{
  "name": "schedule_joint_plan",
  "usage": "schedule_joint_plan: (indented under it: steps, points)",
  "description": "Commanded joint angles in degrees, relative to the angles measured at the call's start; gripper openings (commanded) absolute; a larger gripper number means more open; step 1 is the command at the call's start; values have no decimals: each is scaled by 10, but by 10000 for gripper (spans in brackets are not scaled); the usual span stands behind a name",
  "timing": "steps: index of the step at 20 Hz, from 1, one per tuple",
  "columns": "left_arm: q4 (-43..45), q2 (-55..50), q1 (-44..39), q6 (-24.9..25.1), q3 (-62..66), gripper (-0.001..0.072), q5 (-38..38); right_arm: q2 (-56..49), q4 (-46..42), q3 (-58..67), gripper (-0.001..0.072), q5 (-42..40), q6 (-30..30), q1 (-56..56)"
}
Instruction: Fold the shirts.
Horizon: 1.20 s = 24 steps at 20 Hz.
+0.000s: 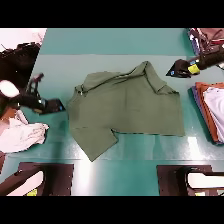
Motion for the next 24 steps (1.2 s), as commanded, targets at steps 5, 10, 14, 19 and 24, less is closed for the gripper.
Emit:
schedule_joint_plan:
  steps: [5,10,14,19,24]
  points:
    - [-91,62,1,13,-181,604,59,164,-2,-175,379,-84,-1,-3]
    - [-163,61,1,45,-224,604,107,222,-2,-237,379,-104,-1,-3]
    - [-188,61,1,58,-228,603,131,243,-2,-263,379,-111,0,-3]
    - [-226,61,1,115,-228,126,117,266,2,-309,379,-95,7,-53]
    - [-228,62,1,120,-200,25,108,329,-56,-440,379,-36,7,-210]
